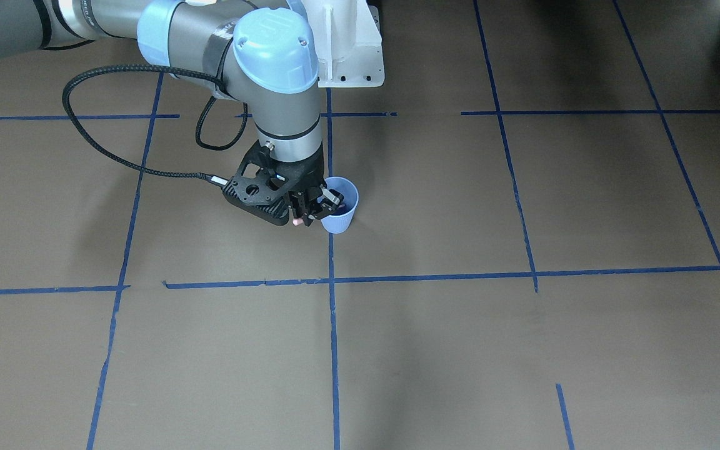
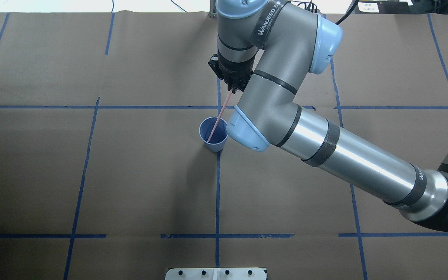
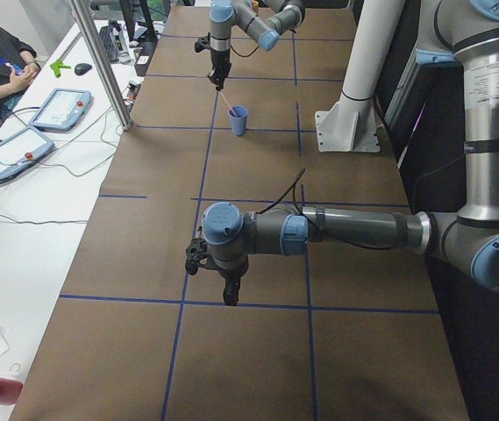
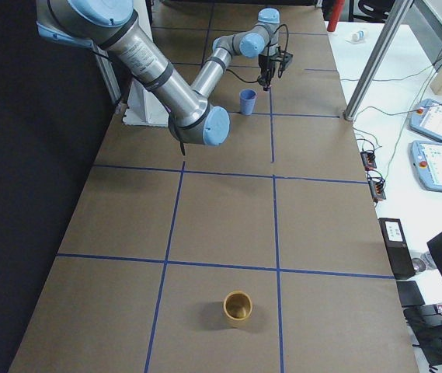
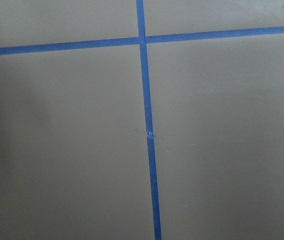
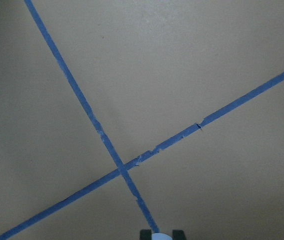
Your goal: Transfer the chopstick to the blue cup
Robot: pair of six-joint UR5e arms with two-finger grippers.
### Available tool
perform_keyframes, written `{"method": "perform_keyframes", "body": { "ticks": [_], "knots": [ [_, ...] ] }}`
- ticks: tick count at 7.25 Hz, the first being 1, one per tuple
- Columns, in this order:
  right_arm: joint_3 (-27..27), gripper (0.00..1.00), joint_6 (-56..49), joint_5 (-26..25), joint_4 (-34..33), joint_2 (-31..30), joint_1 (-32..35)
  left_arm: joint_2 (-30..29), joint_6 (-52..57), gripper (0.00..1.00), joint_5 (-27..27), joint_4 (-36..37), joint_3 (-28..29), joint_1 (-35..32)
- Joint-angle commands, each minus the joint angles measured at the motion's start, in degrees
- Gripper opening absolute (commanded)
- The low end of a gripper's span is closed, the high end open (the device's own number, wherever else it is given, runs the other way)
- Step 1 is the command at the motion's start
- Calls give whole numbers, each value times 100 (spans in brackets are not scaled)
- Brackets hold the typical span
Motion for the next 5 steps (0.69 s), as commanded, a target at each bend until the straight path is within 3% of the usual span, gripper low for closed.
{"method": "perform_keyframes", "body": {
  "ticks": [1, 3, 5],
  "knots": [
    [20, 100, -146, 2, 117, -46, -6, -4, 0, 100, 0, -3, 0, 0],
    [56, 100, -628, 290, 91, -37, 317, -13, 0, 100, 0, -3, 0, 9],
    [47, 100, -1995, 1106, 91, -430, 975, -5, 9, 100, -9, -3, 17, 9]
  ]
}}
